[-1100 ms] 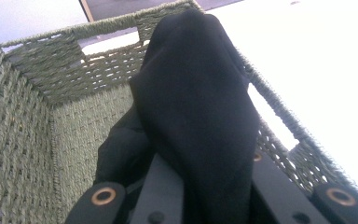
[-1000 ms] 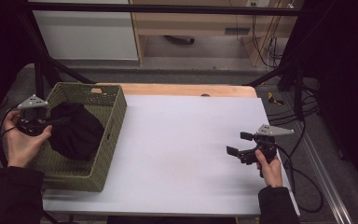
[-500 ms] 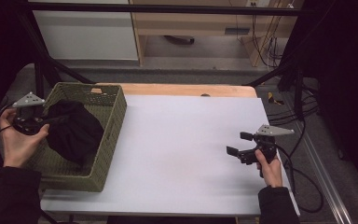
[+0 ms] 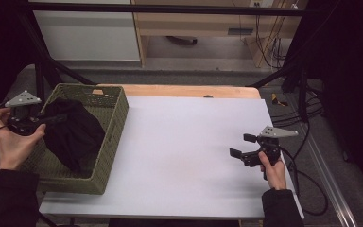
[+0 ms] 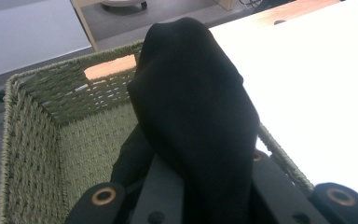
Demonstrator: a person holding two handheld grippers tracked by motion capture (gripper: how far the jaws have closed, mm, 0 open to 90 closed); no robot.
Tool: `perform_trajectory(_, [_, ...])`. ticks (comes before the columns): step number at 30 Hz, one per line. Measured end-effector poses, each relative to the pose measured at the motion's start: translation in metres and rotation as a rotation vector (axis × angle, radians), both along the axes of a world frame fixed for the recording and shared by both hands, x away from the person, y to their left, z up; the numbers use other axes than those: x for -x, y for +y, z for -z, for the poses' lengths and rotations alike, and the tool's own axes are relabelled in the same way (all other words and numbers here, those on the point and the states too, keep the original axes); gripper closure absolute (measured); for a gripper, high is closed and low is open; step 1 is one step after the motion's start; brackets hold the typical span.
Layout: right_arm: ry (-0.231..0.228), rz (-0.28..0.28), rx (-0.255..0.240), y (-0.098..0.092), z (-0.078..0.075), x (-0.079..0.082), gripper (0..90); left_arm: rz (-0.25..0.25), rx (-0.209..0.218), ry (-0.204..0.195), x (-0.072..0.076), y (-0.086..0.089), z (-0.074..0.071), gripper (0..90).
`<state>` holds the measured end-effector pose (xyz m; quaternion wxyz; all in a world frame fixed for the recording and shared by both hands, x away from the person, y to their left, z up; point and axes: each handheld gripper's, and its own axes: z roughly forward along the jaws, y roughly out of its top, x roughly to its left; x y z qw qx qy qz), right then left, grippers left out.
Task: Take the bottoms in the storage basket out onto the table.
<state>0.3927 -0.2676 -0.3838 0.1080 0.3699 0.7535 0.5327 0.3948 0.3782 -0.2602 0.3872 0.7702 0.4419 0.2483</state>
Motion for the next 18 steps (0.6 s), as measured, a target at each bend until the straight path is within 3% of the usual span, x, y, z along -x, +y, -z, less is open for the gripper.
perform_trajectory(18, [0.001,0.0,0.002,0.0,0.0,0.0,3.7,0.029,0.002,-0.033,0.005,-0.004,-0.019,85.6])
